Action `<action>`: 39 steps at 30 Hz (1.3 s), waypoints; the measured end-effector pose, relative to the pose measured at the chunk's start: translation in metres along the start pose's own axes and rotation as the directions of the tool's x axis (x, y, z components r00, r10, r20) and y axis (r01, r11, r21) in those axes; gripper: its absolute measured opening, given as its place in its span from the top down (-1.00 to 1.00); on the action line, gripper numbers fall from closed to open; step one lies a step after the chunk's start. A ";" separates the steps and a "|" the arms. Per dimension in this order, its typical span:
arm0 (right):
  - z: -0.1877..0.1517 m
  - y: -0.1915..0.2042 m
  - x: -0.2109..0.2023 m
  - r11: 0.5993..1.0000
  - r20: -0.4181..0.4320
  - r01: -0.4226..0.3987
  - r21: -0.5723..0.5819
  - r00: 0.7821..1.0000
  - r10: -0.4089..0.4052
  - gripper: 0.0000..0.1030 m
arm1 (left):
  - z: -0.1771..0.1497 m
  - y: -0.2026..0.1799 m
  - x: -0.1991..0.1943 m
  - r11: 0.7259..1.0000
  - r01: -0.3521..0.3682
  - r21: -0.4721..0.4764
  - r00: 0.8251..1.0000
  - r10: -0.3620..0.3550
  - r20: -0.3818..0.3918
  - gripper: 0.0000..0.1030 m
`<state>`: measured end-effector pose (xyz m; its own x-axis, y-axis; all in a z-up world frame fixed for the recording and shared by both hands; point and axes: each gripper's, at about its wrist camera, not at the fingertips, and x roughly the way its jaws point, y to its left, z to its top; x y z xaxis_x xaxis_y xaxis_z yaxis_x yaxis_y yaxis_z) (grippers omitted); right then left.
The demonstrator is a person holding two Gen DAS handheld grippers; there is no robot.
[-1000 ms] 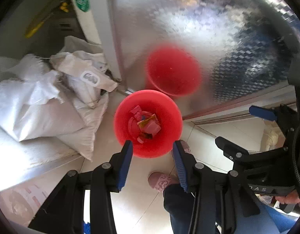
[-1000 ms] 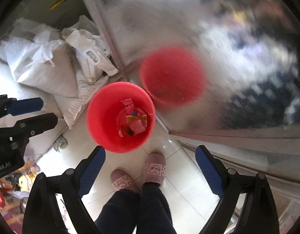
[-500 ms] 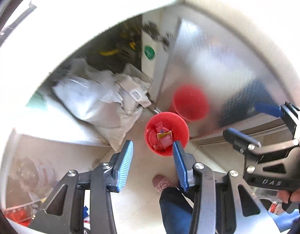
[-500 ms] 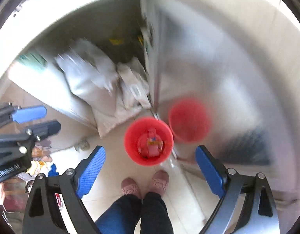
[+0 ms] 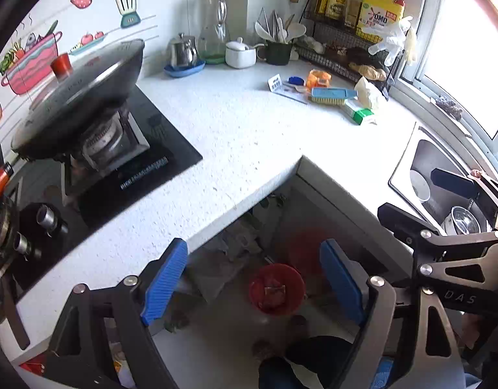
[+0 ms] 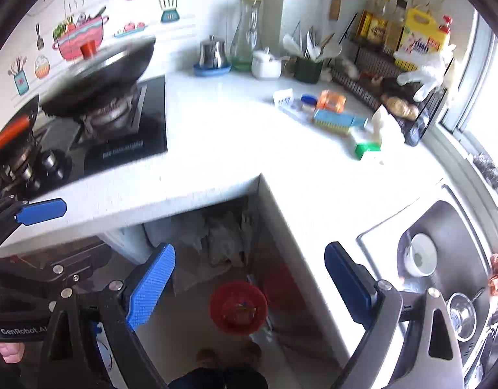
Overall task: Collect trash
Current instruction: 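Raise both tools back up to the counter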
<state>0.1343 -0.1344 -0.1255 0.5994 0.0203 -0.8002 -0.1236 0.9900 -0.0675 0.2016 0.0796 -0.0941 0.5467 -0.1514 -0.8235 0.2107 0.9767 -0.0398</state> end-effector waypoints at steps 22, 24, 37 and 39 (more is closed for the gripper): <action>0.109 -0.097 0.005 0.995 0.198 0.087 0.040 0.976 -0.094 -0.89 | 0.150 -0.056 0.051 0.998 -0.047 0.048 0.998 0.044 0.051 -0.61; 0.119 -0.109 0.015 0.994 0.196 0.091 0.051 0.976 -0.100 -0.89 | 0.163 -0.061 0.066 0.999 -0.031 0.039 0.999 0.029 0.043 -0.61; 0.170 -0.161 0.088 0.995 0.051 0.091 -0.044 0.995 -0.088 -0.89 | 0.227 -0.077 0.151 1.000 0.000 -0.007 0.998 0.000 -0.055 -0.61; 0.176 -0.163 0.101 0.994 0.030 0.093 -0.064 0.995 -0.091 -0.89 | 0.232 -0.073 0.166 1.000 -0.004 -0.005 0.997 0.003 -0.080 -0.61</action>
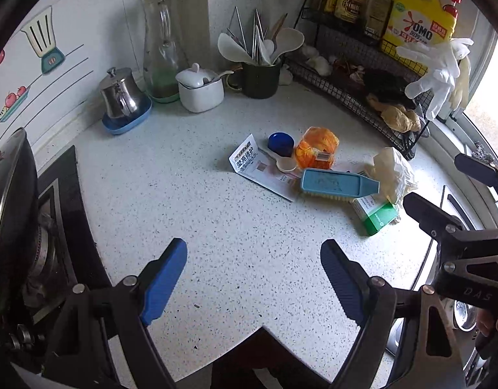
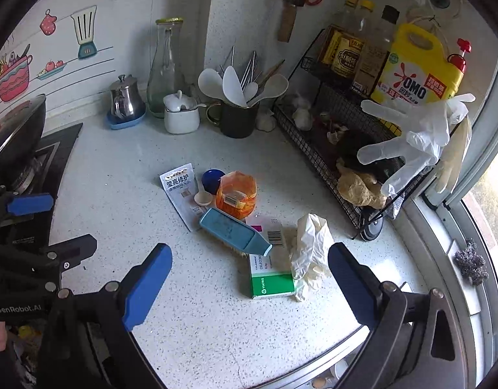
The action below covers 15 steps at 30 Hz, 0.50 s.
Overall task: Collect trash
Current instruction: 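Raise both tools back up to the counter, then grasp the blue scrub brush by its handle with the right tool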
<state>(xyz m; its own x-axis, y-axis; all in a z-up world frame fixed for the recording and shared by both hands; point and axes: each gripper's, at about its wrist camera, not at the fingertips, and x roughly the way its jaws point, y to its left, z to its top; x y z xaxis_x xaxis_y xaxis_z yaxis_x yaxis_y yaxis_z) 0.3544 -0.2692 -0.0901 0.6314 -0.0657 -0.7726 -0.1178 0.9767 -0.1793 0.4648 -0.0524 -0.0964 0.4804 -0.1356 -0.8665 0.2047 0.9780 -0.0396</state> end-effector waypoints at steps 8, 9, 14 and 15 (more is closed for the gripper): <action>0.017 0.010 0.067 0.997 -0.139 -0.028 -0.065 0.990 0.019 -0.89 | 0.023 0.025 0.067 0.999 0.044 -0.017 0.993 -0.045 -0.105 -0.61; 0.019 0.011 0.075 0.997 -0.150 -0.027 -0.072 0.989 0.016 -0.89 | 0.025 0.027 0.075 0.999 0.049 -0.019 0.992 -0.051 -0.118 -0.61; 0.026 0.016 0.118 0.993 -0.236 -0.045 -0.110 0.971 0.018 -0.89 | 0.028 0.032 0.109 0.998 0.063 -0.011 0.989 -0.064 -0.133 -0.61; 0.026 0.017 0.124 0.992 -0.246 -0.054 -0.114 0.969 0.024 -0.89 | 0.028 0.031 0.115 0.998 0.063 0.000 0.989 -0.062 -0.136 -0.61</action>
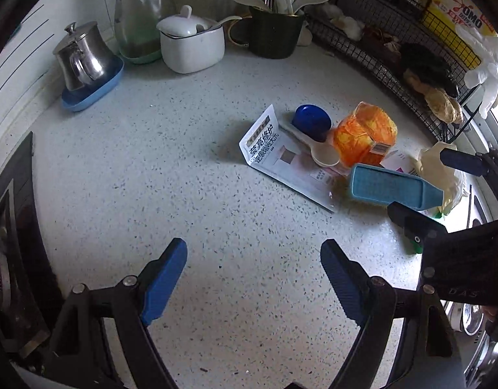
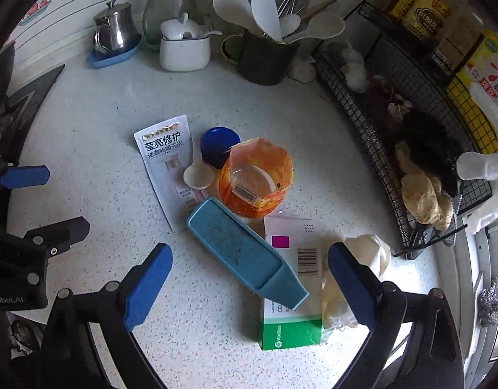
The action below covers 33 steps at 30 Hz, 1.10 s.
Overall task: Collect trash
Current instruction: 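Grasp the blue scrub brush by its handle with the right tool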
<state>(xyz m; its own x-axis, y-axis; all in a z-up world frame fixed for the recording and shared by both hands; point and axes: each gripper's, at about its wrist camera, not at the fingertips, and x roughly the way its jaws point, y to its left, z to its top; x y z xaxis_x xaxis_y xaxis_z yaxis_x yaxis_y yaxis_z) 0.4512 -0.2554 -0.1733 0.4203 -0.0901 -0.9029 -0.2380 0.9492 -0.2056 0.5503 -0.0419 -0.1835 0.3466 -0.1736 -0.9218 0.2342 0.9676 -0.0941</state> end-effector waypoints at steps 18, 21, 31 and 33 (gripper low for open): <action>0.004 0.012 0.047 0.987 -0.092 -0.018 -0.157 0.996 0.003 0.24 | -0.001 0.001 0.028 1.000 -0.004 -0.024 0.998 0.003 -0.065 -0.61; -0.002 0.011 0.033 0.993 -0.097 -0.061 -0.103 0.994 0.051 0.27 | -0.004 0.000 0.014 0.999 0.023 -0.024 0.999 -0.025 -0.049 -0.61; -0.060 -0.013 -0.049 0.982 -0.024 -0.064 0.178 0.997 0.070 0.31 | 0.003 -0.052 -0.021 0.988 0.104 0.114 0.995 -0.103 -0.008 -0.61; -0.073 -0.022 -0.059 0.973 -0.025 -0.046 0.228 0.998 0.054 0.31 | 0.006 -0.065 -0.022 0.983 0.120 0.141 0.993 -0.120 -0.008 -0.61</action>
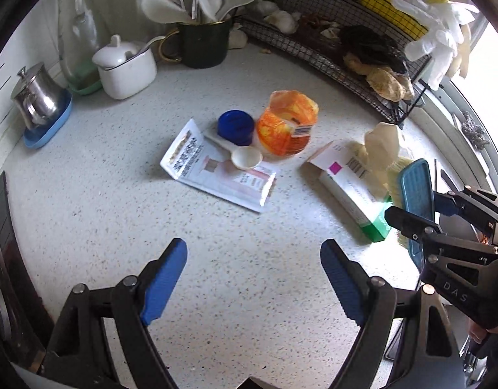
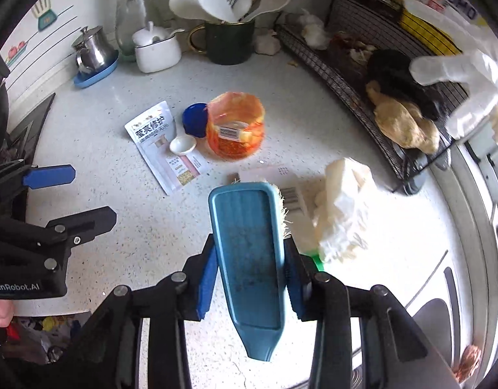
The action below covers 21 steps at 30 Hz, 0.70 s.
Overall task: Collect trash
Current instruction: 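Grasp the blue scrub brush by its handle with the right tool, then grasp the white-green Celecoxib box with the left tool while the right holds the brush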
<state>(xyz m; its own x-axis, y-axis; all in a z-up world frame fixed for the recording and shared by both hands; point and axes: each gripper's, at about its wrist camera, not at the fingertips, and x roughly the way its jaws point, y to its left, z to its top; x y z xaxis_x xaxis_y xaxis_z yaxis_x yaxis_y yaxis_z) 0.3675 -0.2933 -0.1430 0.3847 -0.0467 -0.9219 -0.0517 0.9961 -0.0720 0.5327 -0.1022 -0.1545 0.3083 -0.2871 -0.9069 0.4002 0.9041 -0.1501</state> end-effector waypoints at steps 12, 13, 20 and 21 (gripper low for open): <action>-0.013 -0.074 0.001 0.986 0.018 0.051 0.157 0.998 -0.055 0.32 | 0.024 -0.067 0.034 1.000 0.020 0.019 0.999 -0.020 -0.048 -0.61; -0.015 -0.079 0.003 0.986 0.020 0.046 0.163 0.999 -0.050 0.32 | 0.024 -0.071 0.037 1.000 0.013 0.010 0.999 -0.013 -0.046 -0.61; -0.028 -0.115 0.010 0.980 0.038 -0.013 0.197 0.999 0.006 0.32 | 0.036 -0.097 0.067 0.995 -0.046 -0.094 0.996 0.039 -0.076 -0.61; -0.029 -0.120 0.012 0.980 0.037 -0.021 0.200 0.999 0.014 0.32 | 0.039 -0.099 0.072 0.992 -0.058 -0.109 0.995 0.049 -0.085 -0.61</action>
<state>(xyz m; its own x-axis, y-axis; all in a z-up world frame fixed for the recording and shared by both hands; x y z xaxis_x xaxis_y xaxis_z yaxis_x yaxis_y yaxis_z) 0.3516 -0.4159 -0.1560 0.4174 -0.0298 -0.9083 0.1255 0.9918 0.0251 0.5489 -0.2245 -0.1899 0.2529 -0.2146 -0.9434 0.2855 0.9482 -0.1392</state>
